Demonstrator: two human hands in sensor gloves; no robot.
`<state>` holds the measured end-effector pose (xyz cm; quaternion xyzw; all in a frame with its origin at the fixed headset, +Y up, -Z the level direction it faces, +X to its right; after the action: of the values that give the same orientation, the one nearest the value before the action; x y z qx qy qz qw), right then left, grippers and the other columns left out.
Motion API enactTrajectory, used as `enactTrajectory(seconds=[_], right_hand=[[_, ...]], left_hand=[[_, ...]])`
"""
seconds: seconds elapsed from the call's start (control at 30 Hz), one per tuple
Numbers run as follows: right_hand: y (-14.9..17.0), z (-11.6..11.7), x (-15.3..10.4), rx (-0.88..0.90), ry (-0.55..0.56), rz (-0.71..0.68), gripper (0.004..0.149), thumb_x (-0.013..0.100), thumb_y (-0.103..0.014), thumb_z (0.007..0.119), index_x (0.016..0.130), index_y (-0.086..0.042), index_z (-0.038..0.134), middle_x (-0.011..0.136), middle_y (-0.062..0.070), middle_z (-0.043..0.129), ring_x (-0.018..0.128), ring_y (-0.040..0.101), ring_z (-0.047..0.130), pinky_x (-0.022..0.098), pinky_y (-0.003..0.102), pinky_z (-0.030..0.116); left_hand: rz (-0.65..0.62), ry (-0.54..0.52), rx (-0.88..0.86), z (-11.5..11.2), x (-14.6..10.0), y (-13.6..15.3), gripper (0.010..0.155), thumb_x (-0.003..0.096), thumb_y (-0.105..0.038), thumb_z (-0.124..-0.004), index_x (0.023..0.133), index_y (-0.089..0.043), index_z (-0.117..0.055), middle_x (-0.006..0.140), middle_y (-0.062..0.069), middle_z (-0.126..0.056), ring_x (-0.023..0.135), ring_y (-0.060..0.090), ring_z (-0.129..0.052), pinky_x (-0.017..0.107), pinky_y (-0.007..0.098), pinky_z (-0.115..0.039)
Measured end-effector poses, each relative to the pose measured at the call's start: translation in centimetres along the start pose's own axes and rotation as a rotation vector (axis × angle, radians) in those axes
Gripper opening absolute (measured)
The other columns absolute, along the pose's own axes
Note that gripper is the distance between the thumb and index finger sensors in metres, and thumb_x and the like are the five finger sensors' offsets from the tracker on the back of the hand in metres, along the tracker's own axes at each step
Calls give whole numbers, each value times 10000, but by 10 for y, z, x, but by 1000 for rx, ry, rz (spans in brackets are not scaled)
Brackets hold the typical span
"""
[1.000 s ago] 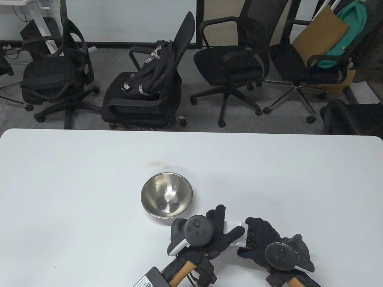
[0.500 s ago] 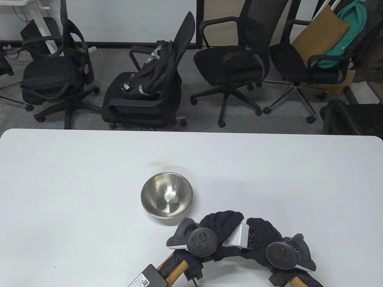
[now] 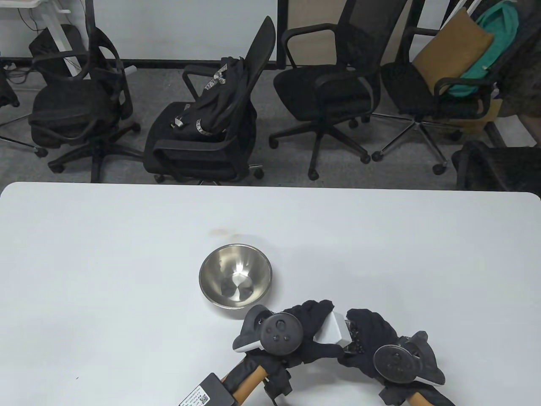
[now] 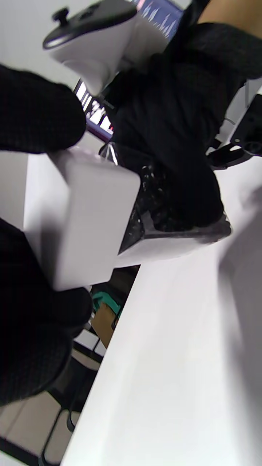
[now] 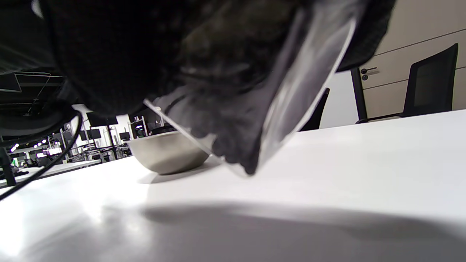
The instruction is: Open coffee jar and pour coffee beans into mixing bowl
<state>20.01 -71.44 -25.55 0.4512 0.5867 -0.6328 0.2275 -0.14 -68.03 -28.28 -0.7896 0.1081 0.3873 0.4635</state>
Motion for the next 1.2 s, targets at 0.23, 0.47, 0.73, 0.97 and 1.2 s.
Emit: enactTrajectory(seconds=[0.23, 0.47, 0.73, 0.97, 1.2], right_hand=[[0, -1, -1, -32, 11, 12, 950, 446, -491, 925, 1059, 17, 407, 993, 298, 581, 850, 445, 708, 646, 651, 680], [-4, 0, -1, -86, 14, 19, 950, 445, -492, 924, 1058, 19, 409, 991, 301, 581, 847, 445, 711, 644, 650, 682], [-4, -1, -1, -96, 24, 22, 951, 444, -493, 924, 1058, 21, 410, 990, 302, 583, 845, 445, 713, 643, 649, 683], [-2, -1, -1, -70, 16, 22, 950, 447, -498, 920, 1058, 20, 410, 990, 301, 585, 844, 442, 715, 642, 645, 687], [2, -3, -1, -53, 19, 35, 952, 445, -498, 922, 1059, 19, 410, 991, 300, 584, 845, 444, 715, 643, 645, 686]], left_hand=[[97, -64, -72, -2, -1, 6, 961, 498, -679, -834, 1045, 104, -732, 830, 266, -924, 565, 331, -1057, 385, 415, -952], [188, -56, -143, -6, -2, 11, 981, 530, -684, -794, 1030, 155, -708, 755, 260, -961, 471, 291, -1091, 300, 358, -980], [208, -99, -164, -9, -4, 12, 979, 543, -692, -754, 1003, 172, -723, 699, 254, -979, 409, 250, -1100, 244, 315, -992], [221, -79, -168, -7, -6, 13, 1064, 533, -752, -591, 1053, 173, -669, 764, 286, -948, 477, 311, -1079, 304, 370, -973], [-18, -8, -95, 1, -4, 5, 1075, 512, -715, -738, 1227, 22, -418, 1188, 345, -507, 1031, 565, -666, 703, 698, -645]])
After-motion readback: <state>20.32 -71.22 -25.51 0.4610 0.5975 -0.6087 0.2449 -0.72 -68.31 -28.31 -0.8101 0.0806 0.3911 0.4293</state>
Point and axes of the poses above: the tracker on the back of each hand, its own y axis roughly to the little-finger side, its own x axis roughly from the wrist to the fingertips, z = x × y, the point moved 2 cm from there along x, roughly from the wrist to the fingertips
